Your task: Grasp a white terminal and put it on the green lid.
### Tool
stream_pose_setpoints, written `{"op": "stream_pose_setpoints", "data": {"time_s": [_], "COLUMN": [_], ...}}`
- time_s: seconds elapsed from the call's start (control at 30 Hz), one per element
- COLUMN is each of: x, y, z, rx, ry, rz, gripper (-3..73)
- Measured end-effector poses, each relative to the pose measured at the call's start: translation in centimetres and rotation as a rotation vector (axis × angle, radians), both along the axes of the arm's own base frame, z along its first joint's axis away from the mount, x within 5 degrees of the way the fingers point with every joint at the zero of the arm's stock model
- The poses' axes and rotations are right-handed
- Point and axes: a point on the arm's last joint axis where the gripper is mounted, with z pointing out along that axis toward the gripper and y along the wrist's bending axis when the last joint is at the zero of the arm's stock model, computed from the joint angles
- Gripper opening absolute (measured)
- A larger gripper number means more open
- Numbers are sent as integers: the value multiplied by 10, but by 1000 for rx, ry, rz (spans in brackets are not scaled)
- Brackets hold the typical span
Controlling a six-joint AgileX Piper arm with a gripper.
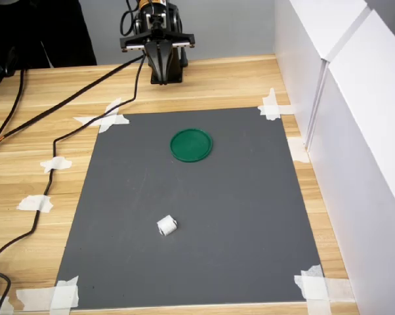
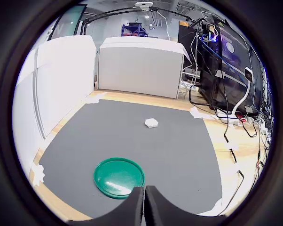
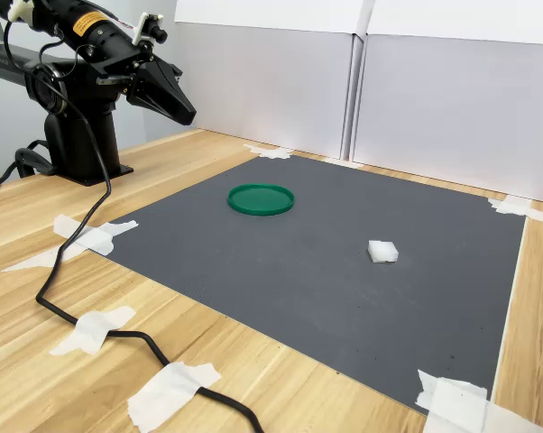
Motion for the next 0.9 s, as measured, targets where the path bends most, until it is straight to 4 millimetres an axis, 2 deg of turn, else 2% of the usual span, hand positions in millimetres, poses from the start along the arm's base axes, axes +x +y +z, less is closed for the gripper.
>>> {"op": "stream_pose_setpoints", "data": {"time_s": [0.1,0.27,0.33,0.47,0.67,0.77,0.9], "x": [7,24,34,50,71,87,111], "y": [1,3,4,4,-2,-3,-2], "z": [21,69,82,95,97,97,105], "rx": [-4,-28,-38,-56,-172,-191,-190], "ry": [61,192,240,299,485,594,674], "rz": [9,32,40,42,31,35,38], "gripper": [-16,-16,-16,-16,5,67,222]}}
